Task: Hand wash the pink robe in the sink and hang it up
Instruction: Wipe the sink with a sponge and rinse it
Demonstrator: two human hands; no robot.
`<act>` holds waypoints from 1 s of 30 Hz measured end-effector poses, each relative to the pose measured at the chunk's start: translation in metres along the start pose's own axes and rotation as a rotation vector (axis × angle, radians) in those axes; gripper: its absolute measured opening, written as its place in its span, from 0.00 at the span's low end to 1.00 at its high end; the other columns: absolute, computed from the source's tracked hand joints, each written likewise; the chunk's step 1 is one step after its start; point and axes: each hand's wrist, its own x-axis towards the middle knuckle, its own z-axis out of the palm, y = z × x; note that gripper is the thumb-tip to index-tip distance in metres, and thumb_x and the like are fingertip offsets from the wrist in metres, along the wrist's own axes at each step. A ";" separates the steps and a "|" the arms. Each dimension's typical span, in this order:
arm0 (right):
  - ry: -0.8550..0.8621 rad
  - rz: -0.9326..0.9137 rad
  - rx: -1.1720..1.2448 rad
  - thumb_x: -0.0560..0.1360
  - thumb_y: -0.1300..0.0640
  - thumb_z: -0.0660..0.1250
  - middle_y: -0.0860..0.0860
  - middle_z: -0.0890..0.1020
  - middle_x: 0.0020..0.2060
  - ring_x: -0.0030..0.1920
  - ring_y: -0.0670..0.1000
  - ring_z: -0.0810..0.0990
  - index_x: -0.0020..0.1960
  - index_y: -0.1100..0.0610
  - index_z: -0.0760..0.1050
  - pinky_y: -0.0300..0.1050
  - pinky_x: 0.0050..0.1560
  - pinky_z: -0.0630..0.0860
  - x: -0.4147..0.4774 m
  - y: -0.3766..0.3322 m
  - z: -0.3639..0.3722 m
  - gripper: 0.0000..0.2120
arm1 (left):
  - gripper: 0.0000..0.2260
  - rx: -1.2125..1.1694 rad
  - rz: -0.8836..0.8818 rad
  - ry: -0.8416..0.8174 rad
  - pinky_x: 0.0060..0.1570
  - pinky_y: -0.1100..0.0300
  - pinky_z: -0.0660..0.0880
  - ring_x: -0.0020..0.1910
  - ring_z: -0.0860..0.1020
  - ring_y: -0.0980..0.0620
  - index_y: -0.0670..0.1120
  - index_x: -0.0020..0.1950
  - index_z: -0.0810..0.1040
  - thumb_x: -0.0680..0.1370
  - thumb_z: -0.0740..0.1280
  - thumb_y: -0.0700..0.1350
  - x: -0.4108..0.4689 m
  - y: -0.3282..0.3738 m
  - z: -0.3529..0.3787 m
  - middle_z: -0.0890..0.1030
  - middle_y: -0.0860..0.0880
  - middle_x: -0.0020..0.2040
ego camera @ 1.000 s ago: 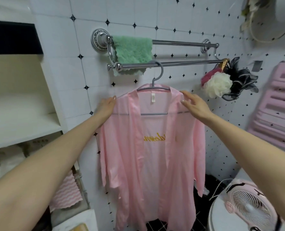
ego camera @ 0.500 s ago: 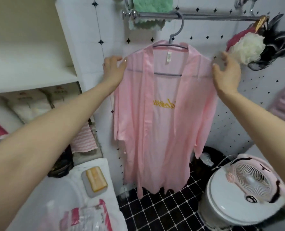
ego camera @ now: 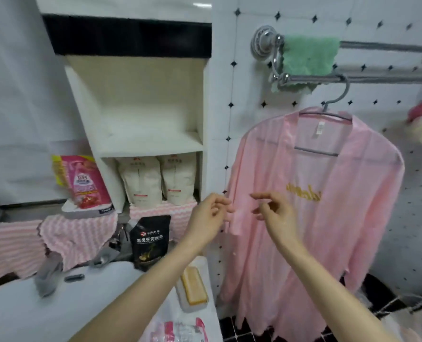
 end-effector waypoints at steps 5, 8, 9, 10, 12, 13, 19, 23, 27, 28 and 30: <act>0.252 -0.191 -0.098 0.70 0.62 0.59 0.47 0.78 0.46 0.44 0.48 0.78 0.47 0.43 0.79 0.43 0.47 0.72 0.096 -0.075 0.008 0.17 | 0.04 0.135 0.252 0.041 0.41 0.61 0.76 0.41 0.80 0.54 0.48 0.49 0.73 0.78 0.62 0.39 0.081 0.085 -0.046 0.81 0.48 0.48; 0.610 -0.197 -0.160 0.72 0.66 0.58 0.54 0.79 0.52 0.51 0.52 0.76 0.50 0.52 0.80 0.38 0.47 0.64 0.158 -0.134 -0.018 0.16 | 0.04 0.271 0.360 0.023 0.52 0.52 0.76 0.51 0.79 0.47 0.47 0.50 0.76 0.77 0.63 0.41 0.120 0.137 -0.054 0.80 0.47 0.53; 0.681 -0.171 -0.196 0.73 0.66 0.58 0.55 0.78 0.54 0.54 0.54 0.76 0.51 0.54 0.80 0.40 0.47 0.65 0.176 -0.148 -0.029 0.15 | 0.04 0.297 0.377 0.029 0.52 0.51 0.76 0.52 0.79 0.46 0.47 0.49 0.76 0.77 0.63 0.41 0.130 0.150 -0.055 0.79 0.47 0.54; 0.694 -0.160 -0.262 0.73 0.64 0.58 0.55 0.77 0.55 0.56 0.55 0.75 0.52 0.53 0.80 0.43 0.49 0.66 0.191 -0.159 -0.039 0.15 | 0.04 0.311 0.392 0.031 0.53 0.50 0.76 0.52 0.79 0.46 0.48 0.48 0.76 0.77 0.63 0.41 0.138 0.162 -0.055 0.79 0.47 0.54; 0.552 -0.162 -0.453 0.73 0.62 0.59 0.56 0.76 0.59 0.61 0.57 0.73 0.53 0.52 0.81 0.46 0.56 0.69 0.215 -0.170 -0.051 0.15 | 0.04 0.341 0.408 0.025 0.54 0.52 0.76 0.52 0.79 0.47 0.49 0.48 0.76 0.77 0.63 0.42 0.149 0.179 -0.052 0.79 0.48 0.55; 0.447 -0.166 -0.542 0.73 0.62 0.59 0.57 0.75 0.61 0.63 0.57 0.71 0.53 0.52 0.82 0.46 0.61 0.68 0.225 -0.170 -0.052 0.16 | 0.05 0.361 0.411 0.016 0.54 0.54 0.75 0.53 0.78 0.47 0.49 0.50 0.76 0.77 0.63 0.42 0.152 0.186 -0.049 0.78 0.48 0.56; 0.122 -0.121 -0.763 0.79 0.49 0.57 0.62 0.63 0.72 0.71 0.61 0.62 0.58 0.50 0.80 0.51 0.70 0.59 0.258 -0.168 -0.039 0.16 | 0.10 0.347 0.396 -0.038 0.56 0.57 0.72 0.57 0.75 0.48 0.45 0.57 0.77 0.78 0.62 0.44 0.165 0.208 -0.032 0.74 0.46 0.61; 0.097 -0.157 -0.679 0.81 0.49 0.56 0.53 0.51 0.78 0.74 0.62 0.55 0.65 0.55 0.76 0.54 0.73 0.53 0.273 -0.171 -0.034 0.19 | 0.09 0.321 0.429 0.006 0.53 0.57 0.73 0.55 0.76 0.50 0.45 0.56 0.78 0.78 0.62 0.44 0.166 0.212 -0.029 0.75 0.47 0.59; 0.206 -0.126 -0.563 0.79 0.56 0.57 0.55 0.59 0.75 0.73 0.59 0.59 0.64 0.59 0.77 0.49 0.71 0.57 0.285 -0.166 -0.038 0.17 | 0.07 0.309 0.434 0.029 0.37 0.62 0.71 0.46 0.76 0.52 0.46 0.53 0.78 0.78 0.62 0.43 0.161 0.207 -0.035 0.76 0.47 0.57; 0.227 -0.086 -0.508 0.78 0.57 0.57 0.55 0.60 0.75 0.73 0.59 0.60 0.65 0.59 0.75 0.48 0.71 0.58 0.285 -0.165 -0.042 0.18 | 0.07 0.302 0.436 0.034 0.35 0.62 0.71 0.44 0.75 0.53 0.47 0.52 0.79 0.78 0.62 0.43 0.160 0.205 -0.037 0.76 0.47 0.56; 0.130 -0.103 -0.511 0.76 0.63 0.57 0.56 0.58 0.76 0.73 0.60 0.59 0.70 0.61 0.69 0.49 0.73 0.57 0.287 -0.158 -0.049 0.22 | 0.07 0.282 0.443 0.041 0.37 0.61 0.73 0.44 0.75 0.54 0.48 0.51 0.79 0.78 0.62 0.43 0.157 0.202 -0.040 0.76 0.49 0.56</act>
